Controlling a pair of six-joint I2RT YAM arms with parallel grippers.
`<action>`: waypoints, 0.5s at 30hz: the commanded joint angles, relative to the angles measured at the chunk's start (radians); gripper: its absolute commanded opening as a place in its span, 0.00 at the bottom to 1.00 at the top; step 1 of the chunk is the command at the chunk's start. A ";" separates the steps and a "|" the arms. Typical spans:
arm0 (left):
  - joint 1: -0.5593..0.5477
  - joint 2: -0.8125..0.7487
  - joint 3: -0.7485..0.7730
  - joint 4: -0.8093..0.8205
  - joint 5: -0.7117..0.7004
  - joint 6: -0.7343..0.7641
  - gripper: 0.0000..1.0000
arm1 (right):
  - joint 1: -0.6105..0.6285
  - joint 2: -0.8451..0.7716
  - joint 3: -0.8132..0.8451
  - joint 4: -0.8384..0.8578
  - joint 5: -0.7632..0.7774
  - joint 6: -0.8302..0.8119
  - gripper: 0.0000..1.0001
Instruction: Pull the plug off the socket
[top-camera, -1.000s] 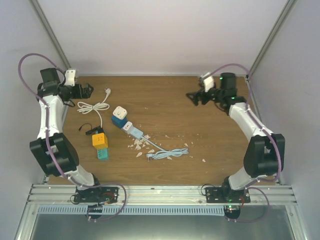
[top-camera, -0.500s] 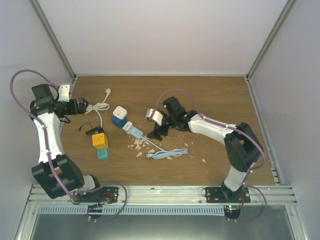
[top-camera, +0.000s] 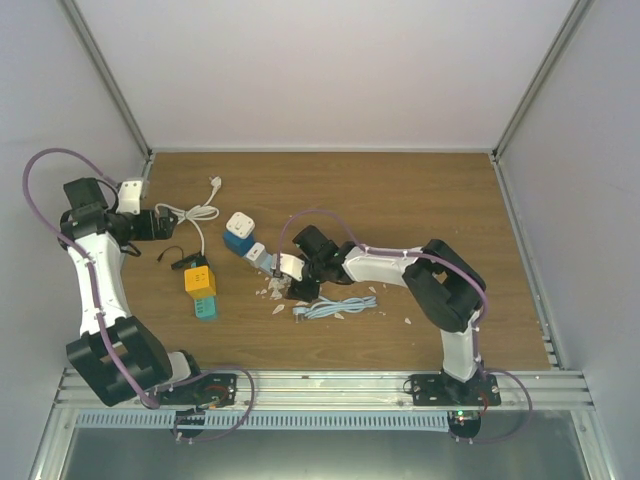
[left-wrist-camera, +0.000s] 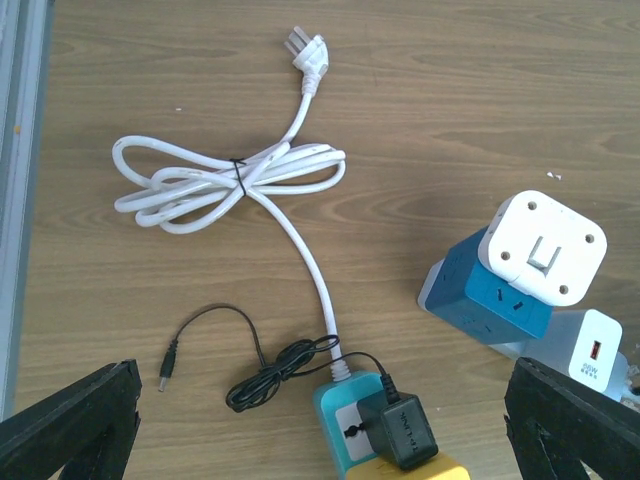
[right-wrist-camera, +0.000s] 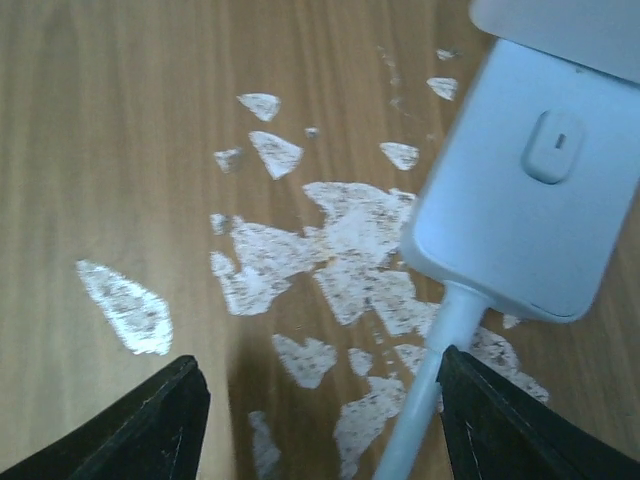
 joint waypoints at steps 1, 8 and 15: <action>0.011 -0.016 -0.004 0.002 0.003 0.020 0.99 | 0.011 0.049 0.015 0.022 0.126 0.051 0.60; 0.015 -0.004 -0.010 0.020 0.000 0.017 0.99 | 0.011 0.051 -0.008 0.011 0.216 0.044 0.46; 0.016 0.001 -0.018 0.029 -0.007 0.021 0.99 | -0.007 0.031 -0.037 -0.010 0.216 0.052 0.19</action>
